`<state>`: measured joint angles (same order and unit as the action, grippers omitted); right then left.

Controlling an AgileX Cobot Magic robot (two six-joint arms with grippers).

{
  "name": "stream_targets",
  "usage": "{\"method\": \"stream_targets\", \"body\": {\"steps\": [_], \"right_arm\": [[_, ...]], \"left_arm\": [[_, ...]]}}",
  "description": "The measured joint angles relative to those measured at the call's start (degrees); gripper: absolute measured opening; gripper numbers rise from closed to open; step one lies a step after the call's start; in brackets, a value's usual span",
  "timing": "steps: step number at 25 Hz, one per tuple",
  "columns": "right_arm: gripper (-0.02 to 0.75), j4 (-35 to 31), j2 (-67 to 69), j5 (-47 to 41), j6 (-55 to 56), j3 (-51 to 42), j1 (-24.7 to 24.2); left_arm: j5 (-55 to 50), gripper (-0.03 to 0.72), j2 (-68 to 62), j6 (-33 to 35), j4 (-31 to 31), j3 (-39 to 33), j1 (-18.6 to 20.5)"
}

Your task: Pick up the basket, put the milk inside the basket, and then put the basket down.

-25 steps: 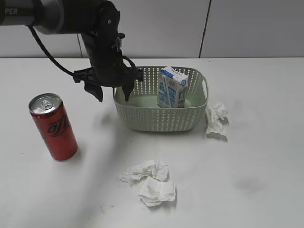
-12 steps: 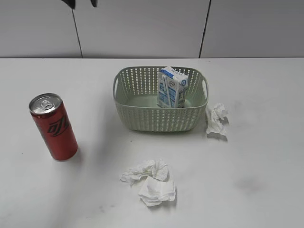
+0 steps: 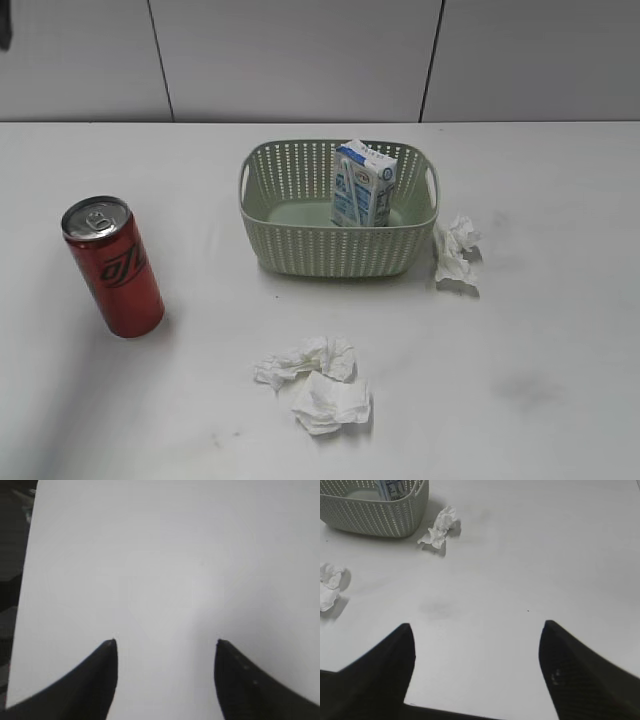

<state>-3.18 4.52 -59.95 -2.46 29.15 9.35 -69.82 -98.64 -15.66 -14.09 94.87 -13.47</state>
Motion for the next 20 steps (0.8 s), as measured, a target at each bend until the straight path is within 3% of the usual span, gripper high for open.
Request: {"method": "stream_targets", "body": {"steps": [5, 10, 16, 20], "right_arm": [[0.585, 0.0, 0.0, 0.0, 0.0, 0.0, 0.0], [0.586, 0.1, -0.1, 0.0, 0.0, 0.0, 0.0], [0.586, 0.1, -0.1, -0.1, 0.0, 0.0, 0.0], [0.586, 0.1, -0.1, -0.1, 0.0, 0.0, 0.0]], "left_arm": [[0.0, 0.506, 8.8, 0.6, -2.3, -16.0, 0.7], [0.6, 0.494, 21.5, 0.6, 1.7, -28.8, 0.7], [1.2, 0.498, 38.8, 1.8, 3.5, -38.9, 0.7], [0.9, 0.559, 49.2, 2.8, 5.9, -43.8, 0.7]]}}
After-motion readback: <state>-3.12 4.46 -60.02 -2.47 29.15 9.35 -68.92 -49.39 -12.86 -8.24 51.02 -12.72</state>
